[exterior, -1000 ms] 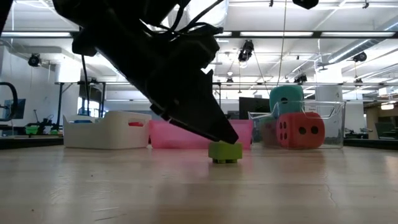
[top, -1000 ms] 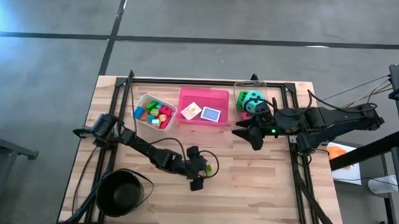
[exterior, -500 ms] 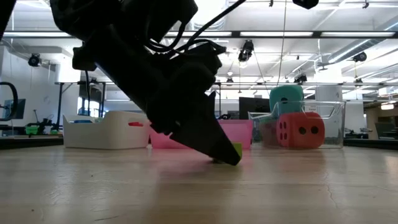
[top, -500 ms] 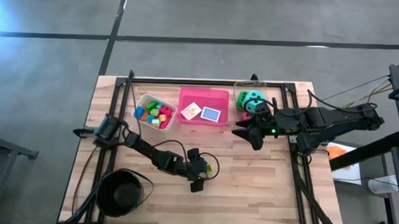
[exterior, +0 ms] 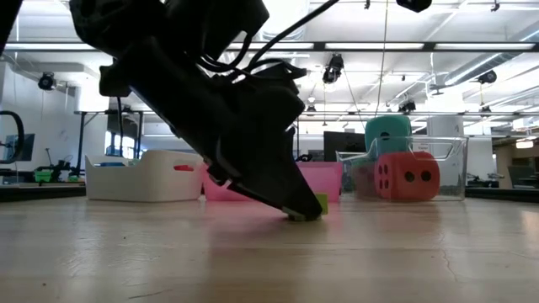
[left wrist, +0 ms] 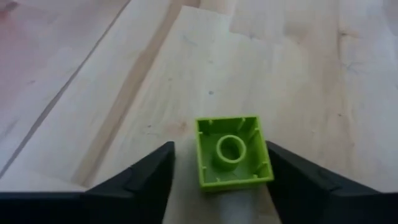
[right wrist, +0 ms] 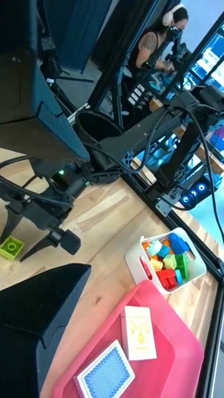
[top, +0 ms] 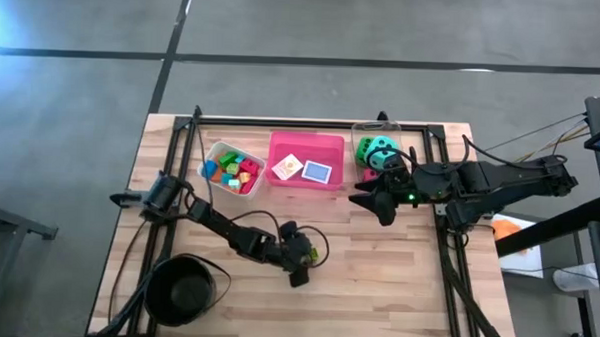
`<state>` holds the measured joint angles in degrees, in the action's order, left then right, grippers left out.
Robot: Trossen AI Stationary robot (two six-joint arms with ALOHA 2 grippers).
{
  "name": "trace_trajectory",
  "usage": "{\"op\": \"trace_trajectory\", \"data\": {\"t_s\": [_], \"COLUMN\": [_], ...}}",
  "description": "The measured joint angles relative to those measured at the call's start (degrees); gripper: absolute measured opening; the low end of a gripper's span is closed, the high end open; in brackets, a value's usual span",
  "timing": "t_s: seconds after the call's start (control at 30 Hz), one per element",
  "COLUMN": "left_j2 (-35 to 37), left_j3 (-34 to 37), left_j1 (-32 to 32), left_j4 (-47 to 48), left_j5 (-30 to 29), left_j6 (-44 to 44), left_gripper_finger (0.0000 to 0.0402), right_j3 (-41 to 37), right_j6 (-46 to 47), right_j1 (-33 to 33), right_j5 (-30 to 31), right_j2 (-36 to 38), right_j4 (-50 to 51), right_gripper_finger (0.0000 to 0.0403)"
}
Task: Pick & Place Toys
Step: Put the green game piece into the white bin
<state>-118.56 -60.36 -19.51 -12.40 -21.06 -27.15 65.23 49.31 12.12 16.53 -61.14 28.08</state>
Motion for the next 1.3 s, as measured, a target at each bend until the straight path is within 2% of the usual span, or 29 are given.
{"op": "trace_trajectory", "data": {"t_s": [0.23,0.47,0.67,0.93,1.3], "left_j2": [0.00,0.68,4.84,15.47,32.47], "left_j3": [0.00,0.02,0.07,0.07,1.95], "left_j1": [0.22,0.26,1.32,4.52,12.72], "left_j4": [0.35,0.80,4.20,7.24,17.70], "left_j5": [-0.38,0.66,1.11,0.87,-1.95], "left_j6": [-1.13,-1.21,1.42,6.26,5.31], "left_gripper_finger": [0.0135,0.0135,0.0135,0.0135,0.0135], "right_j3": [0.00,0.00,0.00,0.00,0.00], "right_j6": [0.07,0.23,0.56,1.27,-0.11], "right_j1": [0.00,0.00,0.00,-0.02,-0.19], "right_j5": [0.00,0.00,0.02,0.11,0.14], "right_j2": [-0.04,-0.04,-0.04,-0.04,0.31], "right_j4": [0.00,-0.02,-0.22,-0.72,-6.33], "right_gripper_finger": [0.0271,0.0271,0.0271,0.0271,0.0271]}}
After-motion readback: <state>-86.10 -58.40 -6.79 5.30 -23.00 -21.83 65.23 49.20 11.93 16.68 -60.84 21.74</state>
